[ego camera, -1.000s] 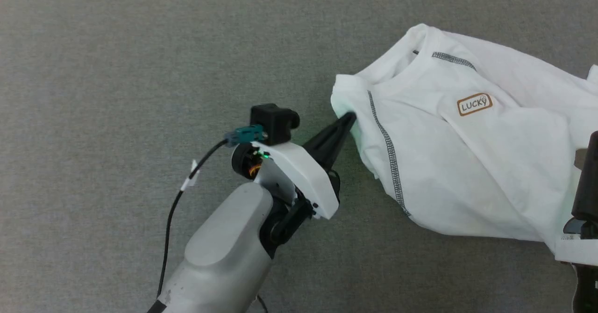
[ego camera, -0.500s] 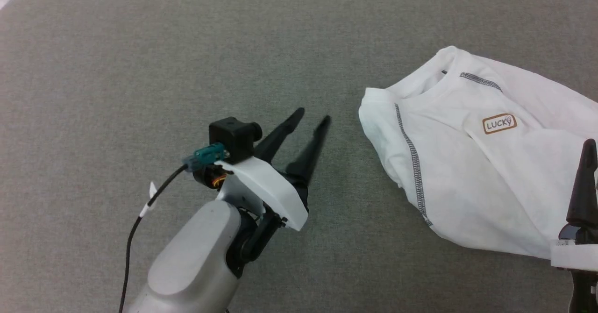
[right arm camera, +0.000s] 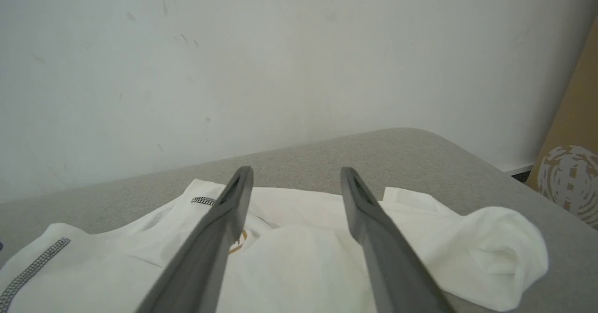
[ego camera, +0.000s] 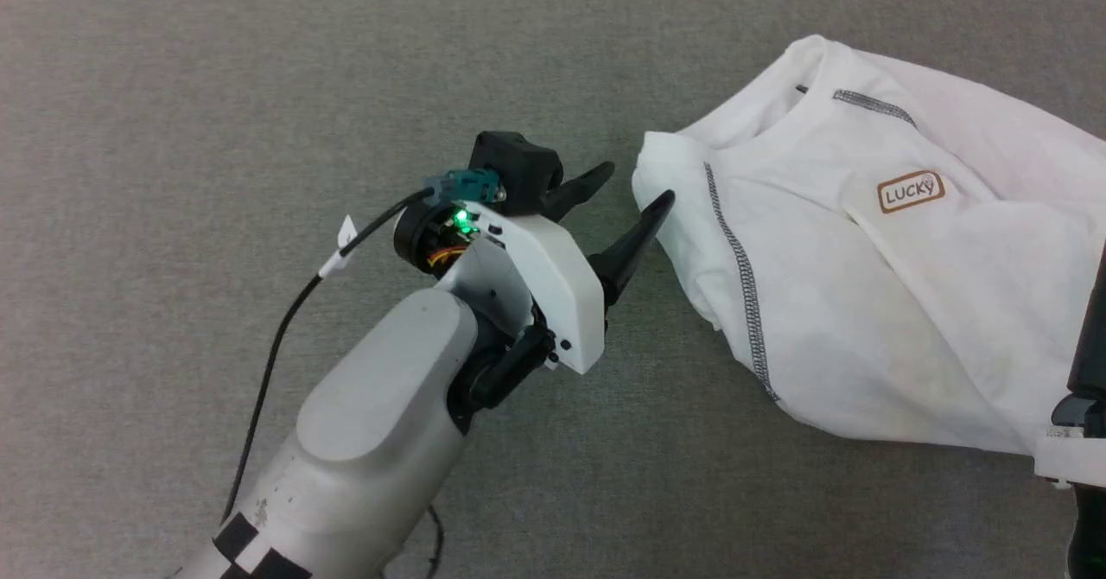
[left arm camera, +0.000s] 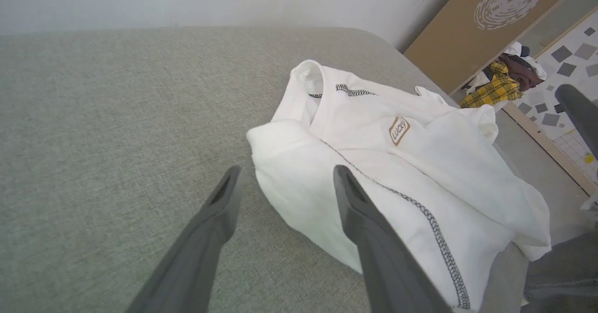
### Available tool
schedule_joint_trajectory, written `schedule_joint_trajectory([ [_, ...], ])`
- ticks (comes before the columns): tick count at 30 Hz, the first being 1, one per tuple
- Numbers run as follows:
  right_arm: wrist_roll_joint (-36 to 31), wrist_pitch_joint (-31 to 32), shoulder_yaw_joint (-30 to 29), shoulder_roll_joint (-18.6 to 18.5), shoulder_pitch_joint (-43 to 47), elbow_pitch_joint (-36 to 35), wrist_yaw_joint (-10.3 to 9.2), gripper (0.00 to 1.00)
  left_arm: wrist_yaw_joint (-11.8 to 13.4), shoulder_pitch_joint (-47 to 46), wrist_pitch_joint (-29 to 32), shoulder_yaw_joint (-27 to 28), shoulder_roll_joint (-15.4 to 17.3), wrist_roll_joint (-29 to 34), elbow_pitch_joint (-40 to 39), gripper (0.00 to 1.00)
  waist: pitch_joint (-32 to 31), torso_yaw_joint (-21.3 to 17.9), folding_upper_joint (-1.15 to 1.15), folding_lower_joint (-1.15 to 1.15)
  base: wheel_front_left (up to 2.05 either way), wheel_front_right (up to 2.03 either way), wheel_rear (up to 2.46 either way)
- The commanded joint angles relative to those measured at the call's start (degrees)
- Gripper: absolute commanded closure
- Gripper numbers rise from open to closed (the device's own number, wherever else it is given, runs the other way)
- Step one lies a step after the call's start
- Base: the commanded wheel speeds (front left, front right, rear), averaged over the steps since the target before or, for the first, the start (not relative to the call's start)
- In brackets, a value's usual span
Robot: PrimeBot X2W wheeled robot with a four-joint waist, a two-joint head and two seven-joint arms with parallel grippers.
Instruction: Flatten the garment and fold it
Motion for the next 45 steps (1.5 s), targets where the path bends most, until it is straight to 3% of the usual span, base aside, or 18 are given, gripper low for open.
schedule_joint_trajectory([
  [1, -0.43, -0.27, -0.24, 0.00, -0.71, -0.46, -0.05, 0.00, -0.48, -1.05, 0.89, -0.12, 0.31, -0.49, 0.74, 0.00, 2.22, -2.15, 0.00, -0.01, 0.00, 0.00, 0.00],
  [11, 0.83, -0.27, 0.44, 0.00, -1.44, -0.62, -0.05, 0.00, 0.20, -2.62, 4.83, -0.26, -0.02, -2.20, 5.77, 0.00, 4.97, -4.19, 0.00, -0.01, 0.00, 0.00, 0.00],
  [12, 0.89, -0.27, 0.43, 0.00, -1.49, -0.59, -0.05, 0.00, 0.04, -2.52, 4.89, -0.25, -0.35, -2.68, 5.98, 0.09, 5.15, -4.21, 0.00, -0.01, 0.00, 0.00, 0.00],
  [13, 0.92, -0.27, 0.39, 0.00, -1.55, -0.56, -0.05, 0.00, -0.23, -2.38, 4.79, -0.26, -0.68, -3.18, 6.04, 0.67, 5.29, -4.21, 0.00, -0.01, 0.00, 0.00, 0.00],
  [14, 0.93, -0.27, 0.33, 0.00, -1.62, -0.52, -0.05, 0.00, -0.52, -2.17, 4.66, -0.24, -0.99, -3.74, 6.02, 1.00, 5.36, -4.17, 0.00, -0.01, 0.00, 0.00, 0.00],
  [25, 0.53, -0.27, 0.10, 0.00, -1.45, 1.03, -0.05, 0.00, -1.93, 1.33, -0.39, 2.17, -1.89, -8.48, 2.03, 1.00, 1.80, -2.00, 0.00, -0.01, 0.00, 0.00, 0.00],
  [33, 0.11, -0.27, 0.38, 0.00, 0.19, 2.34, -0.05, 0.00, -0.28, 5.45, -3.36, 5.38, 0.08, -10.41, -4.52, 1.00, -3.87, 0.29, 0.00, -0.01, 0.00, 0.00, 0.00],
  [38, 0.11, -0.27, 0.36, 0.00, 1.27, 2.74, -0.05, 0.00, 1.98, 8.01, -2.76, 8.29, 4.37, -11.08, -10.09, 1.00, -6.50, 1.18, 0.00, -0.01, 0.00, 0.00, 0.00],
  [45, 0.36, -0.27, -0.06, 0.00, 1.89, 2.45, -0.05, 0.00, 6.54, 8.38, 1.47, 15.12, 16.64, -9.46, -18.94, 1.00, -7.34, 0.82, 0.00, -0.01, 0.00, 0.00, 0.00],
])
